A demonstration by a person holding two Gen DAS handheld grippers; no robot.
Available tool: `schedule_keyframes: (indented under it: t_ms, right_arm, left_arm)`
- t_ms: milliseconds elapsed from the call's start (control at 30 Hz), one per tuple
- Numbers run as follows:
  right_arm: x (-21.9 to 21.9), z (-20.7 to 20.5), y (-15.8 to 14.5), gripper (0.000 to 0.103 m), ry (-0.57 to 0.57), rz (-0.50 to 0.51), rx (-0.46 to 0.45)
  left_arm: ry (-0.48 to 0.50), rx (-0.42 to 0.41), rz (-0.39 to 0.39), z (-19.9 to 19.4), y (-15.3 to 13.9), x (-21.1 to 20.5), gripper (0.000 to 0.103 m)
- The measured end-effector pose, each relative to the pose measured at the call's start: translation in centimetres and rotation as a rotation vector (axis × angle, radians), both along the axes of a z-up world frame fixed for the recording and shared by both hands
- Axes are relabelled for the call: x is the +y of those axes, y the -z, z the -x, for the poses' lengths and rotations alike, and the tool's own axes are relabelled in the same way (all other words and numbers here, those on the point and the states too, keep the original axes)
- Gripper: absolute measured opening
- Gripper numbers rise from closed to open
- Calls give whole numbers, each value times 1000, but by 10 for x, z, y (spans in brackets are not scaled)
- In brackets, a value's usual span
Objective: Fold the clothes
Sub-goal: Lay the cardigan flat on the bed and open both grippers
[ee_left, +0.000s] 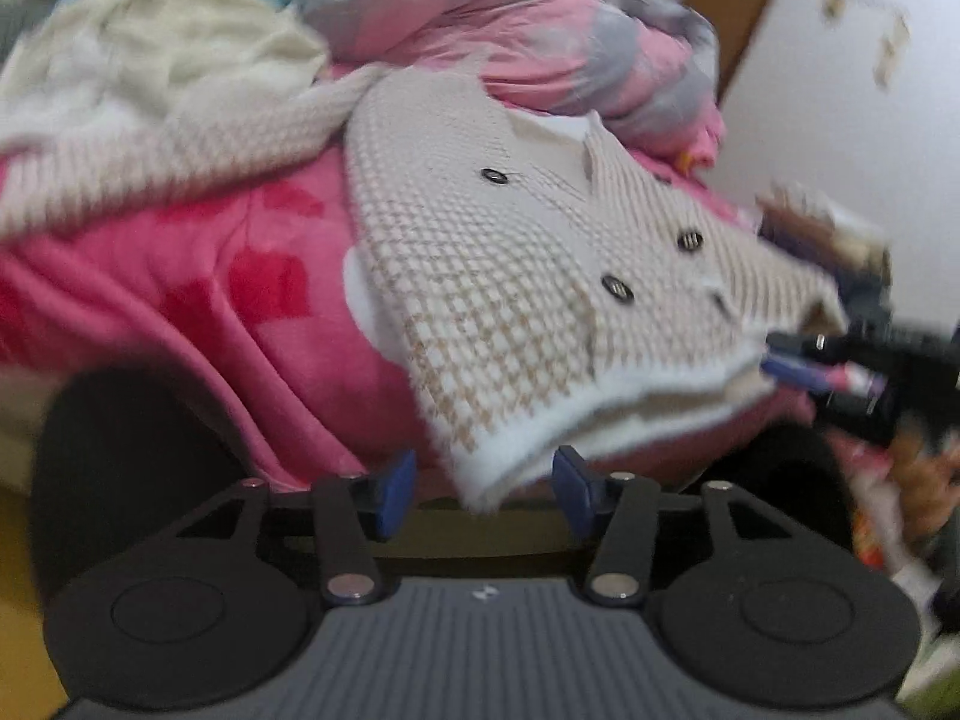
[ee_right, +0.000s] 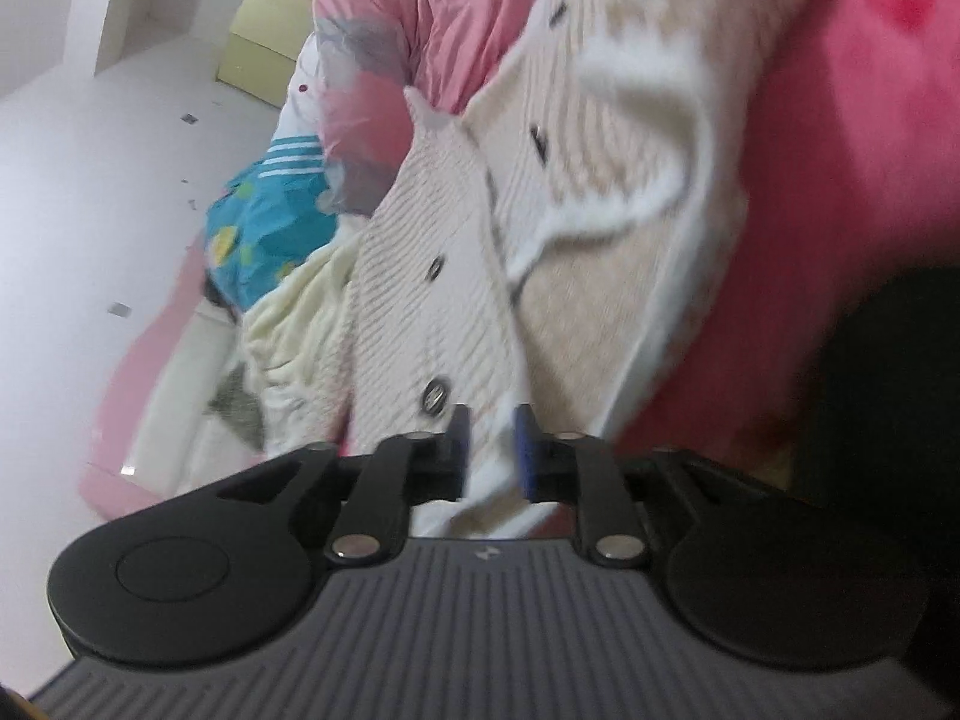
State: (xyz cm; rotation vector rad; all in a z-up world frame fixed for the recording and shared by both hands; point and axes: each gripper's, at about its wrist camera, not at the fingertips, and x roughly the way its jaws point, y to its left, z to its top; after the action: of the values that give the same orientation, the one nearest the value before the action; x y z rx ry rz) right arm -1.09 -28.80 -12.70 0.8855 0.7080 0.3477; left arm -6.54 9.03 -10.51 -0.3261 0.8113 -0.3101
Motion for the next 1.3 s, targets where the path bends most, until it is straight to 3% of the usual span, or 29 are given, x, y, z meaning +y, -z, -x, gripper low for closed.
schedule_keyframes:
  t_ms: [133,200,233,300,467,667,767,900,967,1133,1300]
  right_arm:
    - [2,-25,-2,28,-42,44,9]
    - [9,-39,3,29,-86,70,53]
    - [14,-45,6,29,-107,83,80]
    - [20,-50,11,4,-127,97,102]
    - [20,-28,-7,3,-116,131,24]
    - [17,-24,3,3,-111,135,78]
    - [22,-29,2,3,-112,151,71]
    - [18,-38,25,4,-134,170,139]
    - [15,-37,22,6,-140,154,129]
    - [9,-24,-8,20,-124,308,59]
    - [12,-30,-58,20,-103,412,-72]
  left_arm:
    - [-47,87,129,-24,14,12,48]
    - [-68,137,203,-35,24,17,39]
    - [-73,158,234,-38,29,18,29]
    - [-73,182,273,-42,35,18,20]
    - [-26,161,300,-39,32,16,15]
    - [-11,183,302,-39,33,18,12]
    - [-7,197,291,-37,36,19,11]
    - [-2,242,304,-39,43,24,13]
    - [3,221,320,-36,39,32,26]
    - [-9,116,307,-39,14,54,34]
    - [-23,23,259,-81,-12,63,38]
